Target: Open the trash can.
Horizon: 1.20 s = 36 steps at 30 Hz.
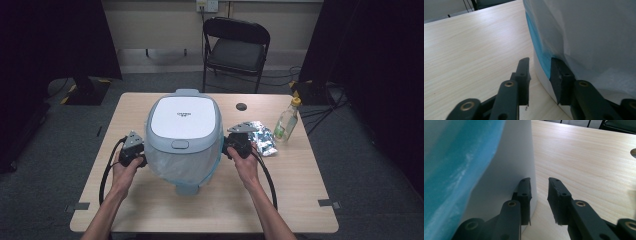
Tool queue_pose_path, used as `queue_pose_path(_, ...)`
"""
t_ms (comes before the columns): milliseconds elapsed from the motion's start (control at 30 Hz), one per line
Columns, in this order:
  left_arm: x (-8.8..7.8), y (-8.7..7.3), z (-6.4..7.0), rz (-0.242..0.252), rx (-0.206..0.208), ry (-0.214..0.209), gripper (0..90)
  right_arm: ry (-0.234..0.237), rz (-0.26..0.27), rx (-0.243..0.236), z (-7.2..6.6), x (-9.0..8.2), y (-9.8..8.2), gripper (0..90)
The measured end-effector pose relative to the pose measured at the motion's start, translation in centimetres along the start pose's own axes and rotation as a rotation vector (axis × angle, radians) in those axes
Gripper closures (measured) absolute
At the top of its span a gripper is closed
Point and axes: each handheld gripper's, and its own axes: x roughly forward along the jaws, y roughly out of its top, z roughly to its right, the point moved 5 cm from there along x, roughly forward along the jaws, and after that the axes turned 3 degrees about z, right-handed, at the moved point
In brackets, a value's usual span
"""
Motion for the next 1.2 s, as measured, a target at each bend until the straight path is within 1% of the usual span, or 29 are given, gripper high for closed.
queue_pose_path(67, -0.4, -0.2, 0.5, -0.008, 0.007, -0.002, 70.7, 0.005, -0.001, -0.011, -0.2, -0.5, -0.2, 72.2)
queue_pose_path(133, -0.8, -0.4, 1.0, -0.001, -0.008, -0.013, 70.7, 0.002, 0.006, -0.032, -0.4, -0.9, -0.4, 72.2)
queue_pose_path(167, -1.0, -0.5, 1.2, -0.008, 0.009, -0.017, 70.5, 0.008, 0.002, -0.032, -0.4, -1.1, -0.6, 72.1)
queue_pose_path(233, -1.5, -0.6, 1.6, -0.012, 0.021, -0.008, 68.7, 0.011, -0.002, -0.040, -0.7, -1.6, -0.8, 72.1)
queue_pose_path(267, -1.6, -0.8, 1.8, -0.009, 0.012, -0.014, 68.4, 0.008, -0.002, -0.051, -0.8, -1.8, -0.9, 72.1)
queue_pose_path(333, -1.9, -1.0, 2.0, -0.002, 0.006, -0.018, 68.4, 0.013, -0.002, -0.048, -1.0, -2.2, -1.1, 70.6)
queue_pose_path(367, -2.0, -1.2, 2.1, 0.006, -0.008, -0.017, 68.0, 0.018, 0.001, -0.048, -1.0, -2.3, -1.3, 68.9)
queue_pose_path(400, -2.1, -1.3, 2.1, 0.009, -0.011, -0.012, 66.3, 0.017, 0.005, -0.048, -0.9, -2.5, -1.4, 64.8)
queue_pose_path(433, -2.1, -1.3, 2.2, 0.010, -0.013, -0.006, 63.9, 0.006, 0.006, -0.040, -0.8, -2.6, -1.5, 57.6)
queue_pose_path(467, -2.1, -1.3, 2.1, 0.012, -0.002, 0.009, 62.3, -0.004, 0.004, -0.028, -0.5, -2.6, -1.6, 51.4)
queue_pose_path(500, -2.1, -1.3, 2.1, 0.007, 0.006, 0.022, 58.8, 0.000, -0.003, -0.009, -0.3, -2.5, -1.6, 45.6)
queue_pose_path(533, -2.1, -1.3, 1.9, 0.006, -0.002, 0.027, 55.1, -0.010, -0.003, -0.007, 0.1, -2.4, -1.5, 38.0)
queue_pose_path(567, -2.0, -1.4, 1.7, 0.010, -0.010, 0.032, 51.2, -0.023, -0.004, -0.013, 0.3, -2.2, -1.5, 32.7)
queue_pose_path(600, -2.0, -1.4, 1.5, 0.007, -0.007, 0.037, 46.0, -0.024, -0.006, -0.020, 0.6, -2.0, -1.6, 30.3)
queue_pose_path(633, -2.0, -1.5, 1.4, 0.006, -0.023, 0.027, 41.9, -0.021, -0.014, -0.023, 0.8, -1.9, -1.7, 26.5)
queue_pose_path(667, -2.0, -1.6, 1.2, -0.003, -0.031, 0.021, 39.4, -0.026, -0.023, -0.027, 0.9, -1.7, -1.8, 24.7)
queue_pose_path(700, -2.0, -1.7, 0.9, -0.016, -0.026, 0.040, 36.2, -0.030, -0.033, -0.043, 1.1, -1.6, -1.9, 26.1)
queue_pose_path(733, -2.1, -1.9, 0.6, -0.022, -0.026, 0.059, 34.9, -0.053, -0.050, -0.047, 1.4, -1.5, -1.9, 27.4)
queue_pose_path(767, -2.2, -2.2, 0.3, -0.020, -0.044, 0.069, 33.3, -0.069, -0.071, -0.045, 1.7, -1.5, -2.0, 27.7)
queue_pose_path(800, -2.3, -2.5, -0.2, -0.027, -0.060, 0.063, 30.6, -0.063, -0.090, -0.044, 1.9, -1.6, -2.0, 27.7)
queue_pose_path(833, -2.4, -2.9, -0.6, -0.037, -0.083, 0.054, 29.0, -0.060, -0.091, -0.042, 2.2, -1.9, -2.1, 27.6)
queue_pose_path(900, -2.6, -3.9, -1.3, -0.062, -0.115, 0.055, 27.9, -0.073, -0.090, -0.033, 2.9, -2.5, -2.1, 28.8)
queue_pose_path(933, -2.6, -4.4, -1.6, -0.085, -0.121, 0.055, 26.8, -0.055, -0.094, -0.022, 3.3, -2.8, -2.2, 30.4)
queue_pose_path(967, -2.7, -5.0, -1.7, -0.106, -0.134, 0.052, 26.1, -0.021, -0.088, -0.009, 3.4, -3.2, -2.3, 29.8)
queue_pose_path(1000, -2.7, -5.5, -1.7, -0.125, -0.138, 0.043, 26.2, 0.007, -0.094, -0.012, 3.5, -3.5, -2.4, 31.0)
queue_pose_path(1033, -2.9, -6.0, -1.8, -0.145, -0.126, 0.047, 25.9, 0.010, -0.101, -0.016, 3.6, -3.7, -2.4, 33.0)
queue_pose_path(1067, -2.9, -6.5, -1.9, -0.162, -0.126, 0.048, 24.9, 0.001, -0.108, -0.024, 3.5, -3.8, -2.5, 31.6)
queue_pose_path(1133, -3.0, -7.4, -2.2, -0.188, -0.137, 0.061, 24.5, 0.014, -0.114, -0.039, 3.2, -4.0, -2.4, 30.8)
queue_pose_path(1200, -2.8, -7.9, -2.4, -0.213, -0.134, 0.071, 24.3, 0.032, -0.120, -0.046, 2.8, -4.4, -2.3, 30.0)
